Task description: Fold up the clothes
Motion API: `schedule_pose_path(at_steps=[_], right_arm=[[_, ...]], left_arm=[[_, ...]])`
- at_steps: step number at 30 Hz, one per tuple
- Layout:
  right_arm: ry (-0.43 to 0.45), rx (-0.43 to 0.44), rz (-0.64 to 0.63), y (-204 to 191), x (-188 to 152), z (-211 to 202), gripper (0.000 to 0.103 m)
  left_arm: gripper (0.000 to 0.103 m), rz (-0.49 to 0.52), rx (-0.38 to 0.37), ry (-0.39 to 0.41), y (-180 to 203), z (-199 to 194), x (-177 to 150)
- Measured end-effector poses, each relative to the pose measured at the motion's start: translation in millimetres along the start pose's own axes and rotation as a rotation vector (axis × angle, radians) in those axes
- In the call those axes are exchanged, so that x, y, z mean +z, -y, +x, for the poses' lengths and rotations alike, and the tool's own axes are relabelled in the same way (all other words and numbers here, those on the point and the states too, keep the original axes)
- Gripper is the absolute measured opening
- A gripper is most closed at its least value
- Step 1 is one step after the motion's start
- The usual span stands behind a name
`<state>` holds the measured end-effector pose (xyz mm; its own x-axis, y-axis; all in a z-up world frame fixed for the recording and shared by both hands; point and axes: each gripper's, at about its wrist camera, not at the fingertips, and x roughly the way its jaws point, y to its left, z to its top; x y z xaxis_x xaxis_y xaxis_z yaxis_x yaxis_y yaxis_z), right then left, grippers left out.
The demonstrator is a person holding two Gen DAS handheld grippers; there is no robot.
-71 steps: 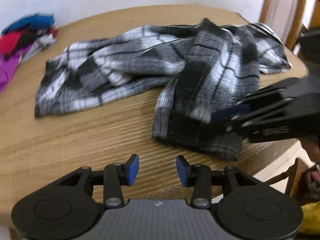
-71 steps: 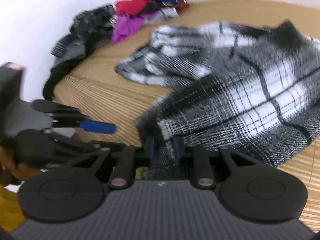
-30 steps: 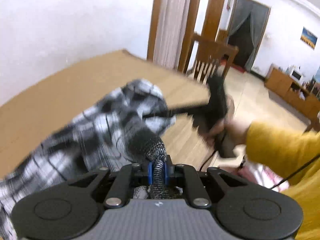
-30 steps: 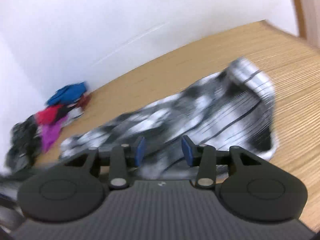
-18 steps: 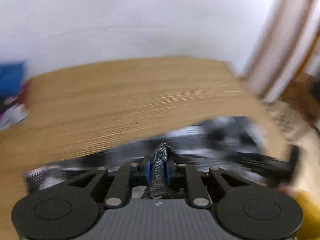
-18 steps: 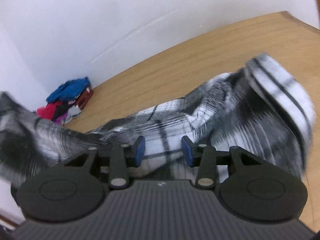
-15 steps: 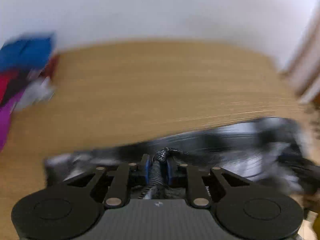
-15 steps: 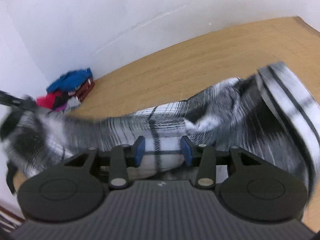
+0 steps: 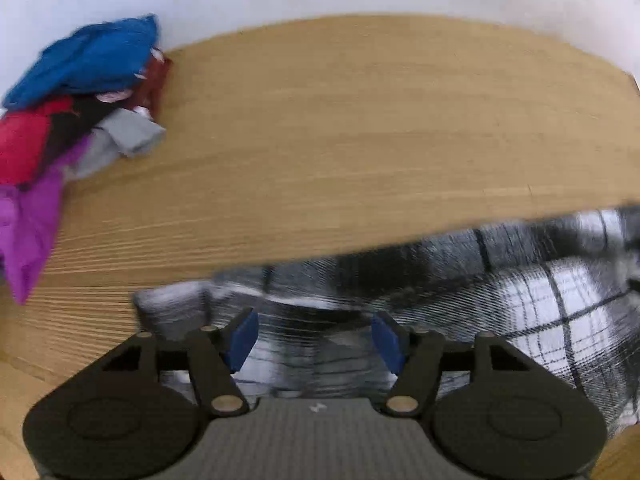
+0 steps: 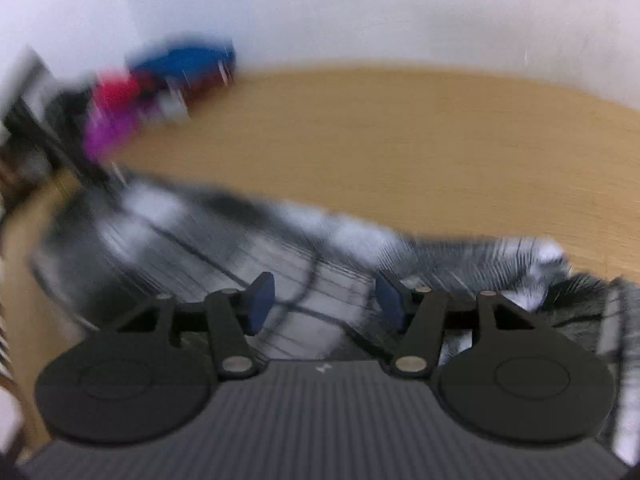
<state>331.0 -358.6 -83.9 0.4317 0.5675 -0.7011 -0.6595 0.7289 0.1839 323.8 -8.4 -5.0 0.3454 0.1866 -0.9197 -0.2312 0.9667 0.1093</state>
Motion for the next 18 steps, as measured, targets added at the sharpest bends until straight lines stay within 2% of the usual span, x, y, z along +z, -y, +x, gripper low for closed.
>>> schedule_pose_path(at_steps=[2,7,9,12,15,18], right_arm=[[0.023,-0.006,0.015,1,-1,2,0.058],[0.038,-0.057,0.116,-6,1,-12,0.058],[0.092,-0.068,0.154,-17,2,-28,0.059],[0.172,-0.081,0.202,-39,2,-44,0.059],[0.178,-0.061,0.234,-66,-1,-42,0.059],[0.129,-0.055,0.248,-100,-8,-24,0.059]], left_arm=[[0.066,-0.016,-0.019,0.025,-2,-15,-6],[0.068,0.055,-0.07,0.111,33,-41,-37],[0.068,0.078,-0.096,0.142,49,-40,-49],[0.068,0.093,-0.175,0.192,61,-29,-59],[0.07,0.096,-0.192,0.188,58,-6,-66],[0.075,0.049,-0.225,0.12,34,25,-79]])
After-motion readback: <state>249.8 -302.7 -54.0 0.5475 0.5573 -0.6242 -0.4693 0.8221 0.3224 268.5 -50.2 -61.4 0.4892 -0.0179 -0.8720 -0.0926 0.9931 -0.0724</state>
